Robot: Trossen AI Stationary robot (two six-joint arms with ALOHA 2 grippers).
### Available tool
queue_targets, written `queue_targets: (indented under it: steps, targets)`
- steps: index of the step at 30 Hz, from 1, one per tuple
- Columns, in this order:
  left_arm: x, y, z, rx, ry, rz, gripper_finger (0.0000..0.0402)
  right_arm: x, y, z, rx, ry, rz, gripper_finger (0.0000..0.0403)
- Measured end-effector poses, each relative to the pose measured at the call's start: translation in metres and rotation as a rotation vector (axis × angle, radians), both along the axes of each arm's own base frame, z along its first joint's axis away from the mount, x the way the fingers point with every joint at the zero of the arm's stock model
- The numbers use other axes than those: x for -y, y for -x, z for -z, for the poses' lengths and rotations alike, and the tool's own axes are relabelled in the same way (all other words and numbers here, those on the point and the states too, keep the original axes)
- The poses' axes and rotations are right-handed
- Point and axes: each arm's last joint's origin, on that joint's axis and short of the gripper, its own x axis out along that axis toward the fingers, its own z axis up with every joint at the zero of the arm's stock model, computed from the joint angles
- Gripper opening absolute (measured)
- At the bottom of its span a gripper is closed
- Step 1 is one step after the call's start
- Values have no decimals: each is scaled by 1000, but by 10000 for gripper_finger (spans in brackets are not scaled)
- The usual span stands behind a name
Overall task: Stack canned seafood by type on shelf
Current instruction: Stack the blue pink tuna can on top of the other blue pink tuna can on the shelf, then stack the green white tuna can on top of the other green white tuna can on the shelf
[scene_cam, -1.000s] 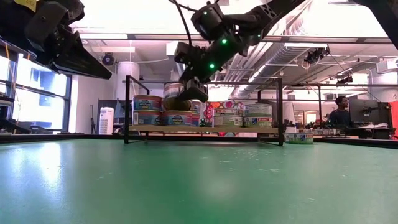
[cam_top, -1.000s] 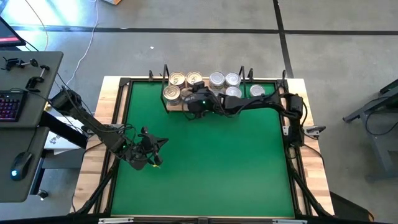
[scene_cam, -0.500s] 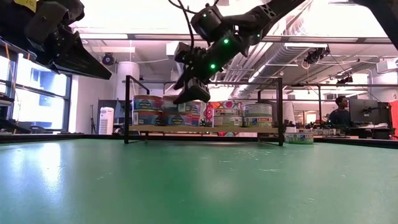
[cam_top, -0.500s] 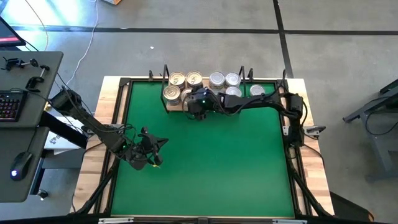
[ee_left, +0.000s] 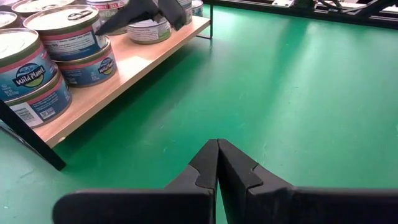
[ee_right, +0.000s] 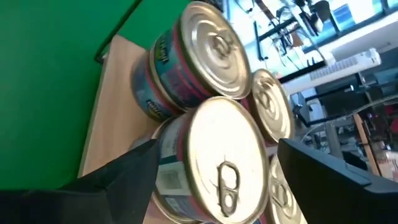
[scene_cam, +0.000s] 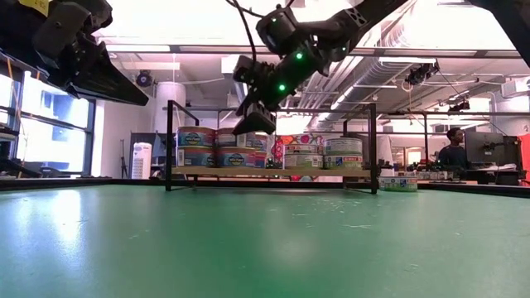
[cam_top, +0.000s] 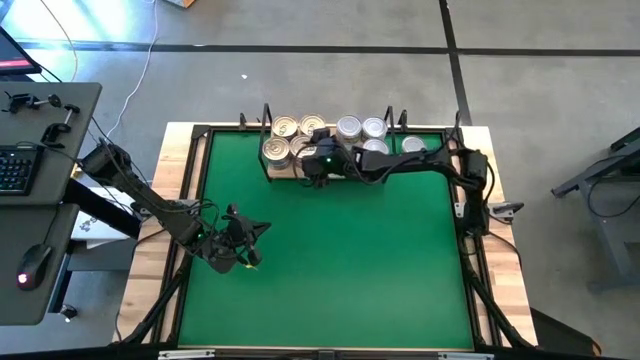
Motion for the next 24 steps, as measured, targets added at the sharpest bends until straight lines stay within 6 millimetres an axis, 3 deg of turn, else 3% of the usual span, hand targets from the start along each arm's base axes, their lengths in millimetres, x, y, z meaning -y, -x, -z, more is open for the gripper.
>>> queue_targets:
  steps: [6,11,15,18,21,24]
  targets:
    - [0,0,0,-1,1,2,0,-20,4,-18,28,-24,24,318]
    - [1,0,1,-13,17,21,0,-65,31,-32,-132,-231,-7,301]
    - [1,0,1,-13,16,22,0,-104,72,-29,-345,-453,-17,281]
    - [1,0,0,-12,16,21,0,-122,110,-22,-447,-588,53,258]
    - [1,0,0,-10,16,20,0,-129,153,-19,-483,-688,217,231]
    - [1,0,0,-6,11,14,0,-121,194,-11,-459,-743,515,197]
